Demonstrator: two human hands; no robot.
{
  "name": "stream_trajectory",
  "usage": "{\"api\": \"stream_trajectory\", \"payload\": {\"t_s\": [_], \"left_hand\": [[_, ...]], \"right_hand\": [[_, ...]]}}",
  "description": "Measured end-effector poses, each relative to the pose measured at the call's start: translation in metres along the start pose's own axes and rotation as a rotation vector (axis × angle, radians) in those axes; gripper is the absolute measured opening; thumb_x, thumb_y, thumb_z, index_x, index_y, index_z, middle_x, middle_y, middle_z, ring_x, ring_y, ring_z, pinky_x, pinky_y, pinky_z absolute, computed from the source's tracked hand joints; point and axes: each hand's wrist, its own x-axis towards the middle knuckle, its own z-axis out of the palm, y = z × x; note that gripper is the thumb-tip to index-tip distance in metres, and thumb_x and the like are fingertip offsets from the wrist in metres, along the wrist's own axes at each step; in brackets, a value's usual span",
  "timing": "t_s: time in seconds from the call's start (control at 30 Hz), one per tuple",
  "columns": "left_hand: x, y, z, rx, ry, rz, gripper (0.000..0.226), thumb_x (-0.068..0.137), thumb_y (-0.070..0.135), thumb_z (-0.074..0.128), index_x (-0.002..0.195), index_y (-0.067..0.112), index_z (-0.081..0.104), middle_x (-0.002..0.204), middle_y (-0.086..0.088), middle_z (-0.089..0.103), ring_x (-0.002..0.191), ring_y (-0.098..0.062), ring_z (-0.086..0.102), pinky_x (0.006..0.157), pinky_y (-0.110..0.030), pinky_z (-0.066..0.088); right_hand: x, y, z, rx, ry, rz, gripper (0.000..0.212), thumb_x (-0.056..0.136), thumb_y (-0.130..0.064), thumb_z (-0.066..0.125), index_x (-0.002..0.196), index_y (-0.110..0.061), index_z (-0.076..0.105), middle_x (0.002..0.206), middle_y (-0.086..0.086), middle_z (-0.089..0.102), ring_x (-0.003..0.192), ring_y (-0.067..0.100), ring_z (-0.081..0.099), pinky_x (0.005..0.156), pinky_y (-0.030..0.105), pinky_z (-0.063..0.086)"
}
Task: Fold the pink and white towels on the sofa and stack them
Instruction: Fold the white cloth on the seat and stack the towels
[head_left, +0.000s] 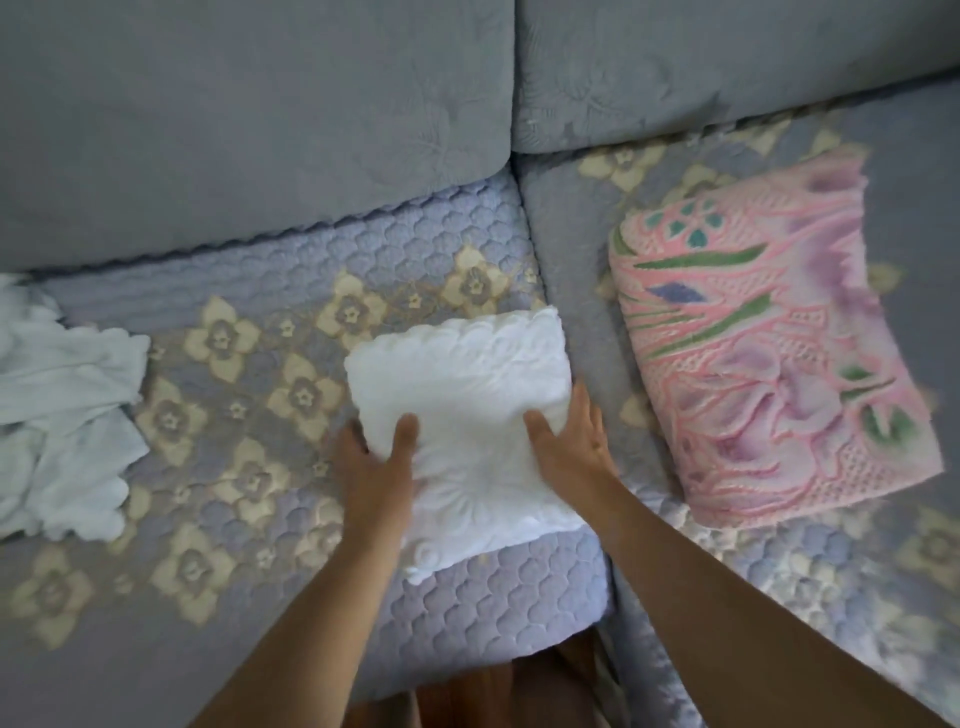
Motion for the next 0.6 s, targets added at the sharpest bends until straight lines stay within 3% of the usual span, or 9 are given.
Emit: {"api": "stream_trajectory", "payload": {"t_s": [0.07, 0.13, 0.2, 0.27, 0.4, 0.43, 0.5, 0.57, 0.6], "left_hand": [[-0.027, -0.009, -0.018, -0.15, -0.176, -0.2, 0.062, 0.076, 0.052, 0.078, 0.126, 0.022, 0.059, 0.113, 0.002, 0.072, 0.104, -0.021, 0.07, 0.075, -0.03, 0.057], [-0.04, -0.011, -0.033, -0.201, -0.279, -0.298, 0.068, 0.066, 0.044, 0.09, 0.123, 0.014, 0.065, 0.111, -0.007, 0.075, 0.101, -0.029, 0.073, 0.072, -0.038, 0.06], [-0.048, 0.011, -0.041, -0.257, -0.354, -0.354, 0.061, 0.07, 0.031, 0.087, 0.122, 0.009, 0.065, 0.111, -0.015, 0.074, 0.098, -0.037, 0.072, 0.07, -0.045, 0.061], [-0.058, 0.053, -0.037, -0.264, -0.458, -0.343, 0.048, 0.079, 0.028, 0.077, 0.122, 0.01, 0.065, 0.112, -0.017, 0.074, 0.099, -0.038, 0.072, 0.072, -0.047, 0.062], [-0.083, 0.172, 0.005, -0.119, -0.648, 0.04, 0.083, 0.05, 0.053, 0.092, 0.124, 0.025, 0.064, 0.112, -0.002, 0.075, 0.099, -0.023, 0.074, 0.069, -0.032, 0.06], [-0.085, 0.197, 0.025, -0.063, -0.646, 0.156, 0.08, 0.055, 0.052, 0.09, 0.126, 0.03, 0.062, 0.11, 0.005, 0.075, 0.097, -0.016, 0.073, 0.07, -0.028, 0.059], [-0.087, 0.234, 0.074, 0.102, -0.498, 0.4, 0.062, 0.077, 0.045, 0.082, 0.132, 0.036, 0.056, 0.11, 0.011, 0.069, 0.096, -0.007, 0.069, 0.076, -0.023, 0.055], [-0.09, 0.241, 0.128, 0.279, -0.226, 0.719, 0.051, 0.092, 0.038, 0.068, 0.139, 0.026, 0.053, 0.124, 0.0, 0.061, 0.114, -0.014, 0.059, 0.098, -0.03, 0.048], [-0.094, 0.233, 0.155, 0.379, -0.203, 0.812, 0.052, 0.095, 0.038, 0.061, 0.143, 0.021, 0.05, 0.135, -0.007, 0.054, 0.127, -0.021, 0.05, 0.109, -0.035, 0.04]], "right_hand": [[-0.012, -0.001, -0.01, 0.24, -0.073, 0.177, 0.077, 0.086, -0.051, 0.069, 0.149, -0.021, 0.036, 0.148, 0.007, 0.047, 0.132, 0.029, 0.05, 0.103, 0.043, 0.046], [-0.035, -0.005, -0.032, 0.621, -0.275, 0.341, 0.053, 0.085, -0.034, 0.077, 0.131, -0.012, 0.06, 0.116, 0.013, 0.072, 0.1, 0.031, 0.071, 0.079, 0.04, 0.059], [-0.068, -0.01, -0.06, 0.816, -0.442, 0.36, 0.039, 0.087, -0.022, 0.075, 0.122, -0.008, 0.068, 0.105, 0.015, 0.076, 0.095, 0.033, 0.074, 0.081, 0.044, 0.06], [-0.1, -0.016, -0.095, 0.956, -0.396, 0.214, 0.034, 0.089, -0.015, 0.071, 0.122, -0.007, 0.067, 0.109, 0.017, 0.074, 0.1, 0.036, 0.072, 0.084, 0.047, 0.059], [-0.153, -0.025, -0.168, 1.224, -0.033, -0.141, 0.034, 0.092, -0.008, 0.061, 0.126, -0.013, 0.063, 0.116, 0.016, 0.072, 0.104, 0.038, 0.071, 0.086, 0.054, 0.057], [-0.157, -0.023, -0.181, 1.286, 0.074, -0.163, 0.036, 0.093, -0.009, 0.06, 0.128, -0.015, 0.061, 0.118, 0.013, 0.072, 0.104, 0.035, 0.071, 0.086, 0.053, 0.057], [-0.15, -0.01, -0.197, 1.363, 0.234, -0.117, 0.036, 0.094, -0.016, 0.062, 0.13, -0.021, 0.06, 0.117, 0.005, 0.074, 0.105, 0.028, 0.072, 0.087, 0.049, 0.059], [-0.123, 0.007, -0.2, 1.273, 0.347, -0.005, 0.023, 0.095, -0.026, 0.065, 0.117, -0.032, 0.062, 0.109, -0.009, 0.076, 0.104, 0.022, 0.071, 0.093, 0.045, 0.056], [-0.107, 0.017, -0.199, 1.193, 0.362, 0.079, 0.015, 0.095, -0.033, 0.065, 0.11, -0.034, 0.062, 0.106, -0.012, 0.075, 0.103, 0.02, 0.07, 0.095, 0.045, 0.055]]}}
